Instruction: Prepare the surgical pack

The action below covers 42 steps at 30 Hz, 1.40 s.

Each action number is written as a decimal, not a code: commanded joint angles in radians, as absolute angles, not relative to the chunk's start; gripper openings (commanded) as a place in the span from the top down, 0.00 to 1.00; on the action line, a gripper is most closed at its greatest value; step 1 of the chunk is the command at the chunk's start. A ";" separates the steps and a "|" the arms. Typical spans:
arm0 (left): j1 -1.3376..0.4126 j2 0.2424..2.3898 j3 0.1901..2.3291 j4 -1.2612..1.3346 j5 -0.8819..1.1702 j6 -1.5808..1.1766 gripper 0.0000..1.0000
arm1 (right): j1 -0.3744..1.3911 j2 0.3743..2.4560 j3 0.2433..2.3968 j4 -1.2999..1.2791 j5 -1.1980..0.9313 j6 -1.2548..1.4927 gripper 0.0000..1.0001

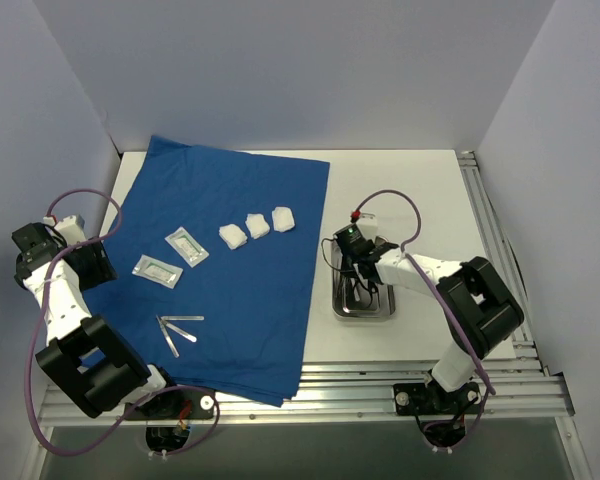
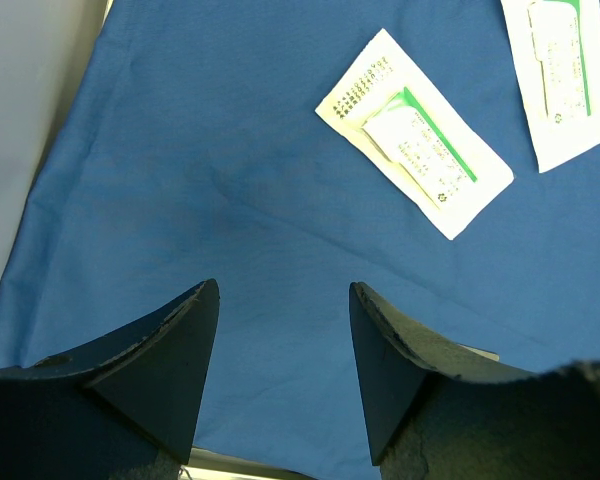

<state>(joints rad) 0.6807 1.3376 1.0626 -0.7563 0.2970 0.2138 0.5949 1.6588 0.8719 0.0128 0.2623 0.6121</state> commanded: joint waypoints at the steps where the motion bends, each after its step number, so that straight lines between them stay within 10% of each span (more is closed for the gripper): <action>1: 0.687 1.335 1.080 -0.746 0.318 0.222 0.36 | 0.571 1.651 0.873 -0.012 0.281 0.583 0.94; 42: 0.686 1.331 1.078 -0.750 0.318 0.227 0.36 | 0.560 1.511 0.914 -0.066 0.167 0.531 0.78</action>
<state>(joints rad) 0.6807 1.3376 1.0626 -0.7563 0.2970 0.2146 0.5560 1.5490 0.8654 -0.0235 0.1680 0.5438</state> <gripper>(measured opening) 0.645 0.223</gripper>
